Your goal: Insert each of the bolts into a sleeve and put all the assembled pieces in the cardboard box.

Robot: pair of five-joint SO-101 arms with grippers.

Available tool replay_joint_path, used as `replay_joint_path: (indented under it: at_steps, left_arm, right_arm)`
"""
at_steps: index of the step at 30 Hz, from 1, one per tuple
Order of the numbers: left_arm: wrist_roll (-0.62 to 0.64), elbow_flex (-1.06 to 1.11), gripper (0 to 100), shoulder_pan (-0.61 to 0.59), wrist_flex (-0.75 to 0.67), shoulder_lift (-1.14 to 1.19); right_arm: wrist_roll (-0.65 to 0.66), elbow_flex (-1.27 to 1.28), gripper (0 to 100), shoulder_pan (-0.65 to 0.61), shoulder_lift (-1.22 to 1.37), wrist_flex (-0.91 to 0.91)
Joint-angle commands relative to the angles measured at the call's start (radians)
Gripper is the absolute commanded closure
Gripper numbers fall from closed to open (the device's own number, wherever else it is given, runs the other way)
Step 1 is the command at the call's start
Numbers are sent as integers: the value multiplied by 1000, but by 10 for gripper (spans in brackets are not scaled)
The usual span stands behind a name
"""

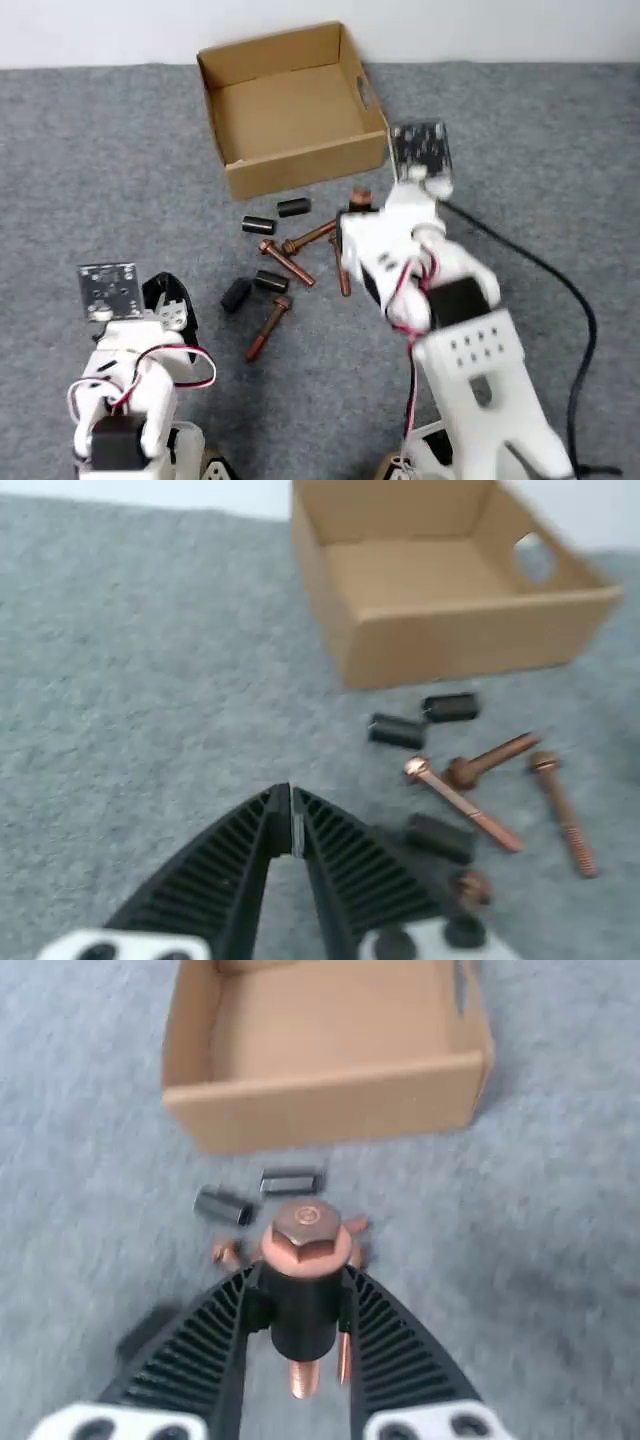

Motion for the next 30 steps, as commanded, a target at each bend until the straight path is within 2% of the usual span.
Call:
replay_joint_path:
  at_steps: [1, 8, 16, 23, 30]
  left_arm:
    - [-28, 113, 995, -14, -117, 5]
    - [-28, 305, 995, -12, -305, 6]
    - [-26, 305, 995, -26, -308, 11]
    - [-26, 305, 995, -31, -279, 12]
    - [-26, 305, 995, -31, -275, 12]
  right_arm:
    - [-3, -190, 991, 47, 128, -77]
    - [-2, -517, 991, 79, 447, -140]
    - [8, -893, 991, 102, 814, -226]
    - [115, -1122, 991, 108, 1101, -355]
    - [216, -1244, 991, 105, 1343, -467]
